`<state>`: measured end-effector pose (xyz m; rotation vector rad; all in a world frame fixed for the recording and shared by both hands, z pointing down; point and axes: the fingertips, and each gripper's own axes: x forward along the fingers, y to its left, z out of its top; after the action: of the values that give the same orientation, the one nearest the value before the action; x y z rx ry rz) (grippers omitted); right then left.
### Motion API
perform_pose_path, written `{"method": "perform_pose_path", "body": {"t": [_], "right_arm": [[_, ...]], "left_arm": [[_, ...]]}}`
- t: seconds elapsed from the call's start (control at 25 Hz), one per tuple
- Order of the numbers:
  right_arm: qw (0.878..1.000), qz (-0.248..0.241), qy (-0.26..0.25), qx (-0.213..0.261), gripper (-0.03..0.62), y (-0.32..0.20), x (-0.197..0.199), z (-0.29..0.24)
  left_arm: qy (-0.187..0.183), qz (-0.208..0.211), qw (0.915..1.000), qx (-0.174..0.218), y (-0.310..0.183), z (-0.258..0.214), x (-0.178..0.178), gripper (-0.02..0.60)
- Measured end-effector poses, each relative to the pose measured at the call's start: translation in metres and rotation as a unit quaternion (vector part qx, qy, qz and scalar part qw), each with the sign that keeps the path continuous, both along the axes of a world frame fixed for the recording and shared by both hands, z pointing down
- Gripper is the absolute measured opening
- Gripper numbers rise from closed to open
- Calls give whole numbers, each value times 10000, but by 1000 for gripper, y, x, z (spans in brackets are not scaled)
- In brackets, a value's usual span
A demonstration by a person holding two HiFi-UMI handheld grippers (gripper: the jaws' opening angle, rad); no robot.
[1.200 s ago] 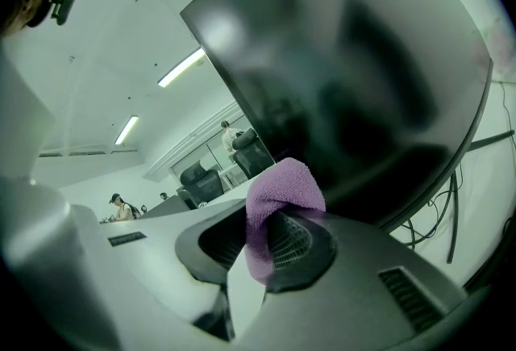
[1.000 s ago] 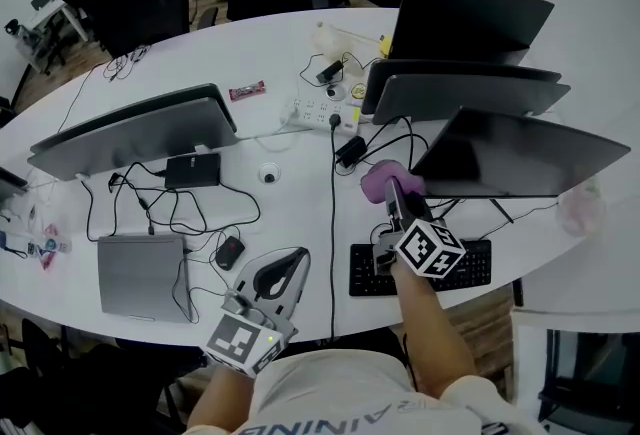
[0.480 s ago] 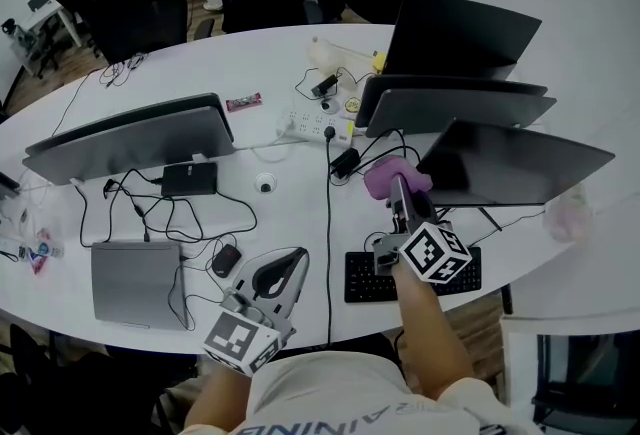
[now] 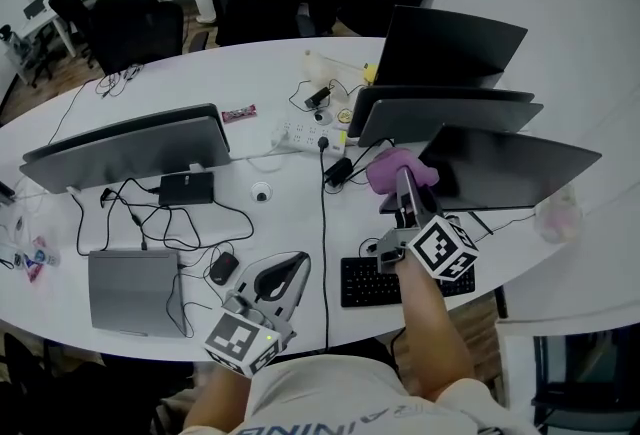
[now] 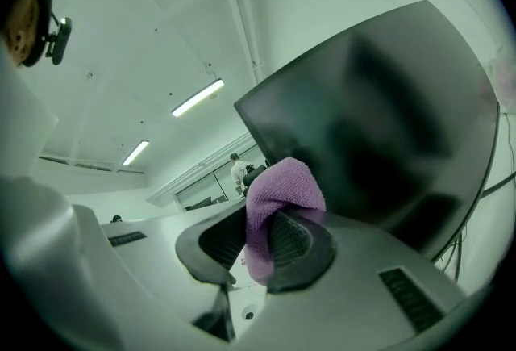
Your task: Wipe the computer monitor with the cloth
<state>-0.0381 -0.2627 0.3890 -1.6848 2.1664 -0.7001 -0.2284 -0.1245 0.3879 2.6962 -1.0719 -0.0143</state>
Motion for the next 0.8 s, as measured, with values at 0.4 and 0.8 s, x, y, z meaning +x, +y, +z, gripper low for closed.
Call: {"method": "perform_pose_path", "body": {"t": [0.4,0.8], "right_arm": [[9989,91,-97,448,55,-1,2,-55],[9968,158,-130,776,55,-1,2,-94]], "left_arm": [[37,191,9997,114,0,-11,8,5],[63,293,9994,168,0,-17,9,5]]}}
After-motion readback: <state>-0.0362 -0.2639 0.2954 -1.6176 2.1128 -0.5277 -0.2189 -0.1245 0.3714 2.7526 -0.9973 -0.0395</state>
